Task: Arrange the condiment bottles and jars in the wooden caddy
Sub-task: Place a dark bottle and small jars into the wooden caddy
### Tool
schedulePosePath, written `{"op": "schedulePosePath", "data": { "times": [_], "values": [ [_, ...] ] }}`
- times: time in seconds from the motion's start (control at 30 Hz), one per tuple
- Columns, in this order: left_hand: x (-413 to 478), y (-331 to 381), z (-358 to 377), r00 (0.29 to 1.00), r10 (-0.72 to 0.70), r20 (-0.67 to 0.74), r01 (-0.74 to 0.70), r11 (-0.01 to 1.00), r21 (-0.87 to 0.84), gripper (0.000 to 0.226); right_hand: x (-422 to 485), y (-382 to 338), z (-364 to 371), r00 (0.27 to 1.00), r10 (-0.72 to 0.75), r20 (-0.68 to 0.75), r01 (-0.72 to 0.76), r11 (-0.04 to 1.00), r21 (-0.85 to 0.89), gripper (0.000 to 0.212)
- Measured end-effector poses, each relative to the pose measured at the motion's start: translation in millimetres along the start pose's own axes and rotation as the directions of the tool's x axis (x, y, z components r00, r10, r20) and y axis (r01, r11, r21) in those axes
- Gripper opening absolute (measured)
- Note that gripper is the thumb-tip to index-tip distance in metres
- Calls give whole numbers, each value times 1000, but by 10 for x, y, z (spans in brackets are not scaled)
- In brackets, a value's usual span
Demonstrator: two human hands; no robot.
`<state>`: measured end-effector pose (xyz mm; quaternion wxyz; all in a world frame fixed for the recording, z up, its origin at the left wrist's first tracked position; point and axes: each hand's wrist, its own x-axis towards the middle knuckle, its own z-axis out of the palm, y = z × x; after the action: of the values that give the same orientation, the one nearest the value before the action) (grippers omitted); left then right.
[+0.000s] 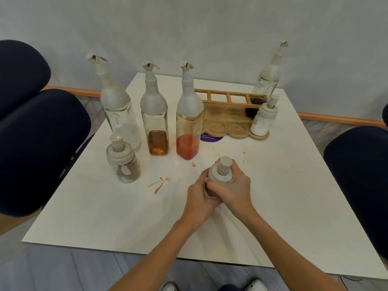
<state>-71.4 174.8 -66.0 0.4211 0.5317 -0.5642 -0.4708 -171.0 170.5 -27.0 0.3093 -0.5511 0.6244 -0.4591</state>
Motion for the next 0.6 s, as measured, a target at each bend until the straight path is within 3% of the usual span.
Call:
{"op": "schedulePosePath", "data": {
  "times": [0.23,0.47,0.6],
  "values": [
    [-3,31,28,1000,21,-20,-21,1000,-5,63,-34,14,-117,997,11,75,-7,998,-56,53],
    [168,142,82,988,10,152,-11,1000,11,65,171,-7,-487,997,54,47,-50,995,-87,45],
    [438,355,209,985,70,159,-77,996,35,74,499,-119,-761,998,60,37,-57,996,-61,45]
  ]
}}
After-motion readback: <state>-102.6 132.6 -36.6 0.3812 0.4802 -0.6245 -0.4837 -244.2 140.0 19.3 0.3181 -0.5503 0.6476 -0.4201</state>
